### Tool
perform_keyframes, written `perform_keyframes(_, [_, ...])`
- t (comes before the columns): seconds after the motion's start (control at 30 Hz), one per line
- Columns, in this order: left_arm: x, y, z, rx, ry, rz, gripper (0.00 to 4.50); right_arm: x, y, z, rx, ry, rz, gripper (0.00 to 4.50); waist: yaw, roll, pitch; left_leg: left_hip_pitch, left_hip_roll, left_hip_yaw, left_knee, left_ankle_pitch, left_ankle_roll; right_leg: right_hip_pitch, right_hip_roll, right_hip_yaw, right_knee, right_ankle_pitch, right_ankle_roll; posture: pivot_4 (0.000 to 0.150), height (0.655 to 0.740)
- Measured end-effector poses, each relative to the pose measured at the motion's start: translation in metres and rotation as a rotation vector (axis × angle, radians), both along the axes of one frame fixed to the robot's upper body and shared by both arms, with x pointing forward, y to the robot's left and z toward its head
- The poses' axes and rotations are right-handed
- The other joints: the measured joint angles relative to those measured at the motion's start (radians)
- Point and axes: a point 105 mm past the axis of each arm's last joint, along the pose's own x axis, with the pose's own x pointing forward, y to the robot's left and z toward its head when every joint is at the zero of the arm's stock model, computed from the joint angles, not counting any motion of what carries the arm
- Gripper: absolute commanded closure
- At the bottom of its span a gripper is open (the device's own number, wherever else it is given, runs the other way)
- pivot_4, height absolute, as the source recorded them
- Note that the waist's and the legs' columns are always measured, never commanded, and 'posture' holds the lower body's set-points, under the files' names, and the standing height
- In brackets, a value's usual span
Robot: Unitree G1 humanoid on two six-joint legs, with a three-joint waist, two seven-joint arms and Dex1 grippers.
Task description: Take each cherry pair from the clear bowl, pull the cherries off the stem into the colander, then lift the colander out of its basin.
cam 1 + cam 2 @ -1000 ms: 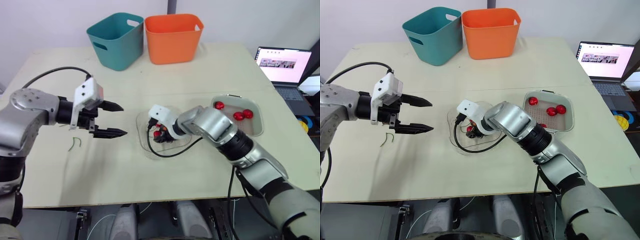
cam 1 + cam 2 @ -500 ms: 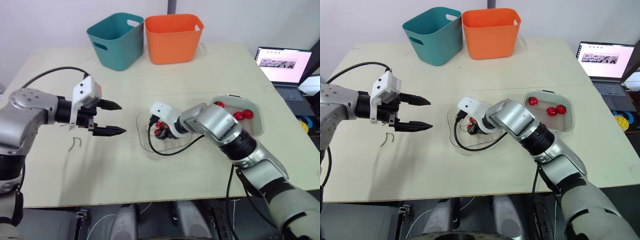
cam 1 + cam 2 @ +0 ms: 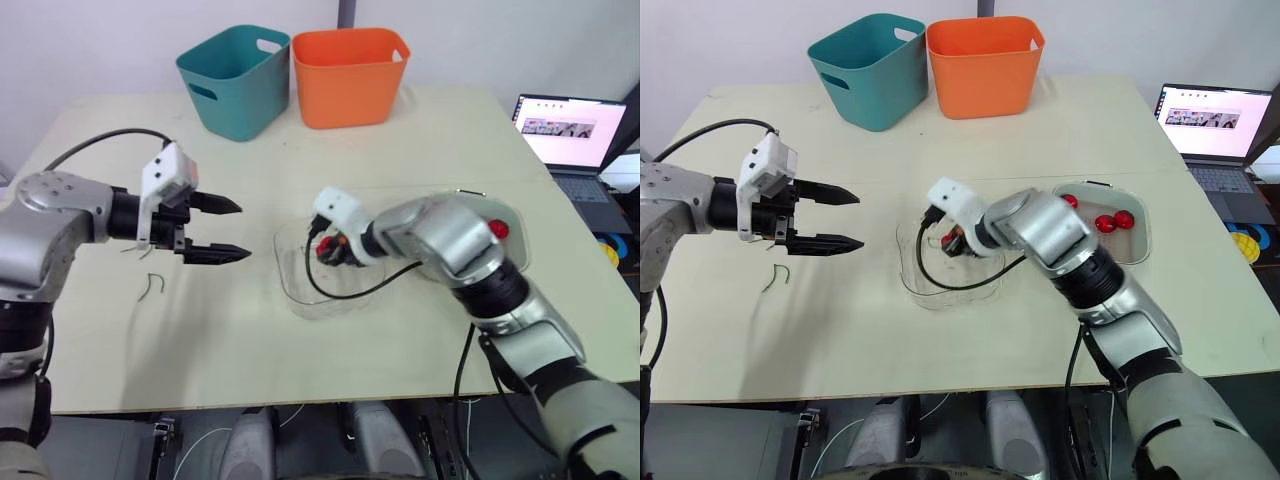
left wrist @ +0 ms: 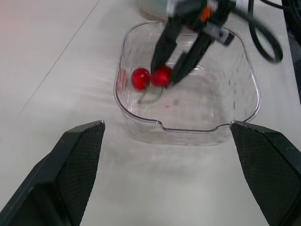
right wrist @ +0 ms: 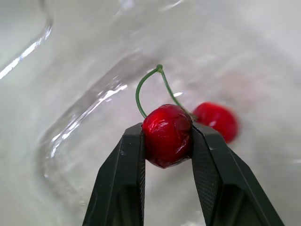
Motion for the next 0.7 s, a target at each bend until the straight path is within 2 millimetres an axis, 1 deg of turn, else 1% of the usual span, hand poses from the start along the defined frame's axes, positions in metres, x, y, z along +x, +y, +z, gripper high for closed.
perform_keyframes(0.07, [0.002,-0.001,0.01,-0.025,-0.017,-0.009,0.0,-0.003,-0.003,0.02,0.06,-0.037,0.03,3.42,0.0,0.0,0.0,0.0,0.0,0.0,0.0,0.0,0.0,0.0,0.0,0.0,0.0,0.0,0.0,0.15,0.74])
perform_keyframes(0.17, [0.004,-0.005,0.024,-0.073,-0.04,-0.031,0.0,-0.011,-0.008,0.041,0.159,-0.045,0.083,3.42,-0.001,0.0,0.0,0.0,0.0,0.0,0.0,0.0,0.0,0.0,0.0,0.0,0.0,0.0,0.0,0.15,0.74])
perform_keyframes(0.27, [0.004,-0.014,0.041,-0.144,-0.053,-0.072,0.0,-0.011,-0.013,0.063,0.261,-0.063,0.101,3.42,-0.002,0.0,0.0,0.0,0.0,0.0,0.0,0.0,0.0,0.0,0.0,0.0,0.0,0.0,0.001,0.15,0.74])
perform_keyframes(0.33, [0.005,-0.019,0.055,-0.191,-0.071,-0.098,0.0,-0.009,-0.016,0.081,0.317,-0.111,0.102,3.42,-0.002,0.0,0.0,0.0,0.0,0.0,0.0,0.0,0.0,0.0,0.0,0.0,0.0,0.001,0.001,0.15,0.74])
perform_keyframes(0.4, [0.008,-0.024,0.066,-0.242,-0.081,-0.113,0.0,-0.007,-0.017,0.095,0.35,-0.177,0.103,3.42,-0.002,0.0,0.0,0.001,0.0,0.0,0.0,0.0,0.0,0.0,0.0,0.0,0.0,0.002,0.003,0.15,0.74])
perform_keyframes(0.53, [0.018,-0.029,0.077,-0.314,-0.094,-0.107,0.0,-0.004,-0.008,0.106,0.396,-0.262,0.102,3.42,-0.003,0.0,0.0,0.001,0.0,0.0,0.0,0.0,0.0,0.0,0.0,0.0,0.001,0.002,0.003,0.15,0.74])
perform_keyframes(0.63, [0.032,-0.028,0.084,-0.36,-0.121,-0.067,0.0,-0.004,-0.001,0.118,0.47,-0.318,0.099,3.42,-0.001,0.0,0.0,0.001,0.0,0.0,0.0,0.0,0.0,0.0,0.0,0.0,0.002,0.004,0.001,0.15,0.74])
perform_keyframes(0.7, [0.04,-0.029,0.094,-0.41,-0.139,-0.048,0.0,-0.007,0.002,0.127,0.543,-0.337,0.101,3.42,0.0,0.0,0.0,0.0,0.0,0.0,0.0,0.0,0.0,0.0,0.0,0.0,0.001,0.004,0.0,0.15,0.74])
